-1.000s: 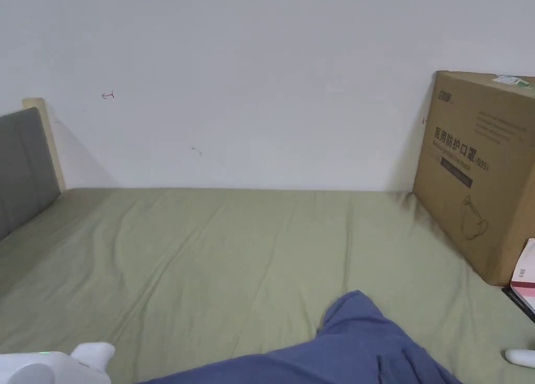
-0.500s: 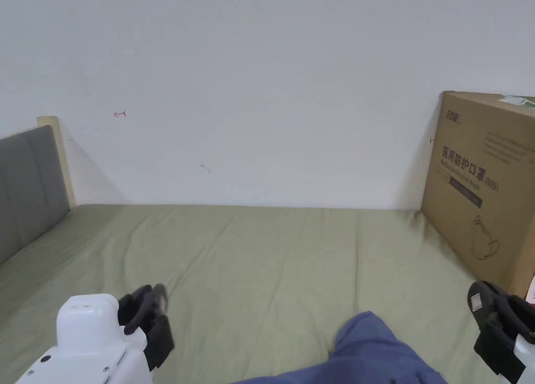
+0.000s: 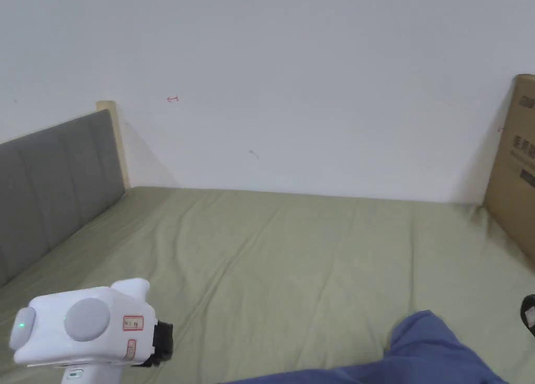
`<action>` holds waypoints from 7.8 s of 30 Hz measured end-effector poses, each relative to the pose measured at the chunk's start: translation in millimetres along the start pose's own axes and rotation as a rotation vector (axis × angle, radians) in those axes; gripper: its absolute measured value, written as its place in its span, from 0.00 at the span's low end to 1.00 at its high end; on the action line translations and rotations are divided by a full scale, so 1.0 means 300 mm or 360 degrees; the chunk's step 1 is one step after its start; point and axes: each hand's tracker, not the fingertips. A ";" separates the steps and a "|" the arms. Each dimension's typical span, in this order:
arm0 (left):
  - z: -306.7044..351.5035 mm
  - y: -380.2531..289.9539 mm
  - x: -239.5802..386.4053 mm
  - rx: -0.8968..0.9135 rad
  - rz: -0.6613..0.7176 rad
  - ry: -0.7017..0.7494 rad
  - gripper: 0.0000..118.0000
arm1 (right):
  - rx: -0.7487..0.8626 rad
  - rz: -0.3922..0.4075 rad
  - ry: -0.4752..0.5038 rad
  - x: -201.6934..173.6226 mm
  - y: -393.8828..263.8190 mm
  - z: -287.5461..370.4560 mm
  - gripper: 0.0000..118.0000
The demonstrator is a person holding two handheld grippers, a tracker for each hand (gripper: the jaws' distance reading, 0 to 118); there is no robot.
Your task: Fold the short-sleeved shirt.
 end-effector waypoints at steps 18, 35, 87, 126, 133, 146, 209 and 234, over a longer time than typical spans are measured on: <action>-0.571 -0.141 -0.155 -0.0283 -0.0111 0.0192 0.95 | -0.0313 -0.0012 -0.0028 0.029 -0.131 -0.099 0.00; -0.258 -0.190 -0.032 0.0287 -0.0190 0.0104 0.00 | -0.0656 -0.0247 0.0116 0.195 -0.059 -0.383 0.00; 0.067 -0.021 0.087 0.0586 -0.0168 -0.0080 0.00 | -0.0848 -0.0290 0.0043 0.430 0.234 -0.479 0.01; 0.269 1.275 0.463 0.1181 -0.0213 0.0065 0.00 | -0.0044 0.0195 -0.0327 0.211 1.331 -0.977 0.01; -0.035 1.111 0.407 0.0955 -0.0132 0.0067 0.00 | -0.0181 0.0139 -0.0339 0.260 0.918 -1.062 0.01; -0.465 0.015 -0.011 0.0035 -0.0060 0.0021 0.00 | -0.1394 -0.0262 -0.0293 0.471 -0.460 -0.518 0.01; 0.029 -0.350 0.008 -0.0177 -0.0074 -0.0044 0.00 | -0.0211 -0.0120 0.0014 0.058 -0.149 0.274 0.00; -0.176 -0.551 0.060 -0.0132 -0.0283 0.0143 0.06 | -0.0642 -0.0356 -0.0089 0.265 -0.302 0.233 0.00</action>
